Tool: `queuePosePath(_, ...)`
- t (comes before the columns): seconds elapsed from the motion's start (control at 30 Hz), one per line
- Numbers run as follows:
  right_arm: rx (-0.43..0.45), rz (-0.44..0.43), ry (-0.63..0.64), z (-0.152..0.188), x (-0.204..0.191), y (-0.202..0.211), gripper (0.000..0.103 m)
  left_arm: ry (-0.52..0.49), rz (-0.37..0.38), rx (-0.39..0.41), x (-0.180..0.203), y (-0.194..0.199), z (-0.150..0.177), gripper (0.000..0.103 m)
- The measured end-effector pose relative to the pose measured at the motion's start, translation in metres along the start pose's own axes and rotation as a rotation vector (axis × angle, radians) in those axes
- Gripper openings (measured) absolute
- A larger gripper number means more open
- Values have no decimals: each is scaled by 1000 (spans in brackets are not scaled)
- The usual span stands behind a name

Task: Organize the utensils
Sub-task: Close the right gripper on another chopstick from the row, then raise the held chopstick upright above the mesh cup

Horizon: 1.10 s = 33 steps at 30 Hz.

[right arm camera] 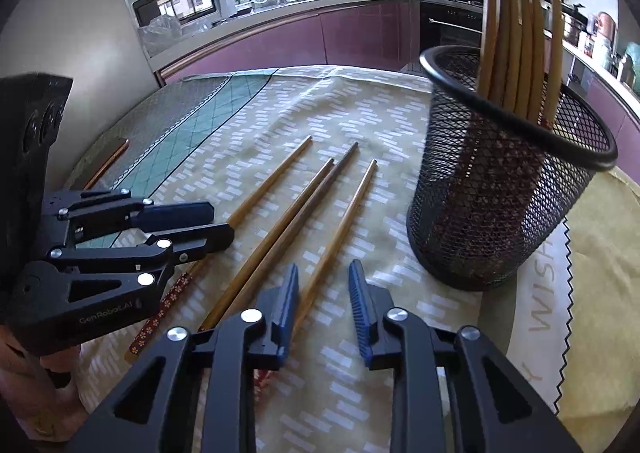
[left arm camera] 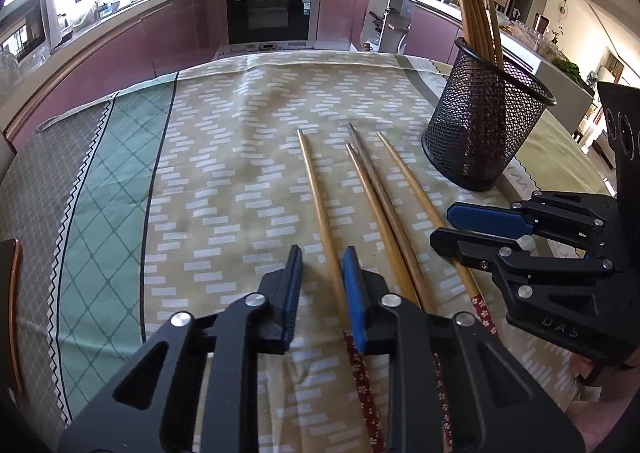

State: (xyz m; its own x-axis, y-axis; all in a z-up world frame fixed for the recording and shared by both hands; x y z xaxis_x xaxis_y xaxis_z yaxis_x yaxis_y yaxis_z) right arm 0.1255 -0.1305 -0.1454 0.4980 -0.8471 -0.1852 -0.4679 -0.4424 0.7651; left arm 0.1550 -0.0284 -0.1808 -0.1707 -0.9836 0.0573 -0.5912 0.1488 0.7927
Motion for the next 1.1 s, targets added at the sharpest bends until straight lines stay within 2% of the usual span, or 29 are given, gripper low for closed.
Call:
queuePosePath(0.07,-1,-13,-25,0,4,1,12,19,9,-1,0,-2,-1,10)
queuePosePath(0.2,-4,-58,-77,1,7,2,7,44,13,1,-3,-1,0,8)
queuePosePath(0.4,21,-97,-123,0,10,8,6,67,22,10,-5,4,1,8)
queuePosePath(0.6,57,-157,-96,-5,-1,22,6,59,73,27,0,17,1,8)
queuePosePath(0.83,1,-165,-63,-2,-10,7,6,16,134,-23,17,9,12,8)
queuePosePath(0.9,-23,-153,-59,1,-8,3,9,19,145,-33,17,6,12,8)
queuePosePath(1.1,-28,-145,-52,-1,-11,-2,10,10,158,-39,18,0,6,11)
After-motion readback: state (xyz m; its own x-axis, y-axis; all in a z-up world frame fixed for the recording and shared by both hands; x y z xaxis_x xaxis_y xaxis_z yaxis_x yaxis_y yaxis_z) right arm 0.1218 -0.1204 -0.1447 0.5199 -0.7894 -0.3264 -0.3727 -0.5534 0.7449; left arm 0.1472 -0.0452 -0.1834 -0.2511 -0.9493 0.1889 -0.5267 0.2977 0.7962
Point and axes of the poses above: each gripper's, at about its wrist camera, not at the fingertips, and y roughly against the way its jaws point, x to its right, z to its underside, the point moved 10 cm from there along -y, roughly the way its jaws point, and after that the axes turned 2 degrees about -z, right-handed, at the moved point
